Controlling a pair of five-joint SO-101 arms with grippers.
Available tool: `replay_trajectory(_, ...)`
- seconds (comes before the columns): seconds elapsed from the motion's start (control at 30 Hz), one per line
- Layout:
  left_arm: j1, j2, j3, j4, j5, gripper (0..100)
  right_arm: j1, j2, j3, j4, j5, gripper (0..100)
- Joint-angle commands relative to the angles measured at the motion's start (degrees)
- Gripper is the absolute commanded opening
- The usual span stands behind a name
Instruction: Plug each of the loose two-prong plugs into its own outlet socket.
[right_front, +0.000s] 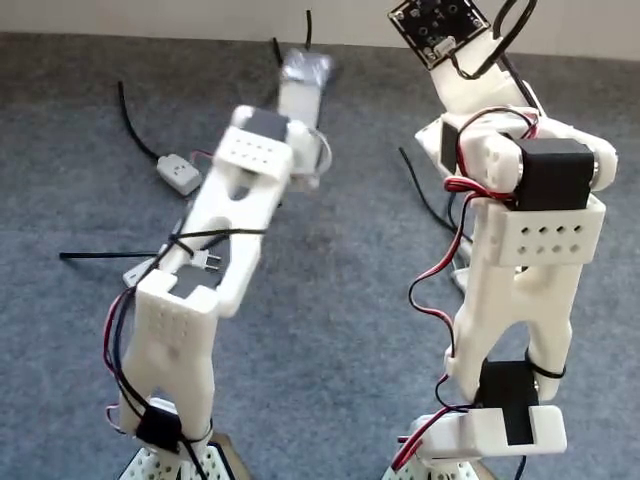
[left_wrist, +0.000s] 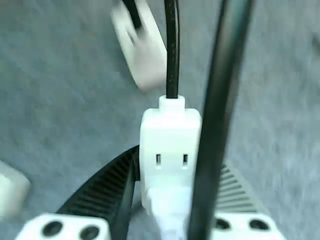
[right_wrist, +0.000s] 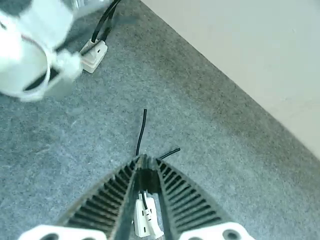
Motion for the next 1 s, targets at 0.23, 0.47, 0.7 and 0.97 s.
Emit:
replay_trajectory(0.23,-5.6,17.7,-32.7,-6.9,-9.8,2,0.6,-2.9,-1.2,-0.1,0.6,0.9)
replay_trajectory(0.47,-8.7,32.3,-40.8,-9.6,-19.4,18,0.7,-3.0,-1.2,0.2,0.6,0.9)
replay_trajectory(0.7,-11.6,35.6,-48.6,-10.5,-21.2,33,0.7,-3.0,-1.2,0.2,0.6,0.9)
replay_trajectory(0.97,-15.9,25.1,-58.6,-10.1,-21.3,33,0.6,-3.0,-1.2,0.9,0.7,0.9)
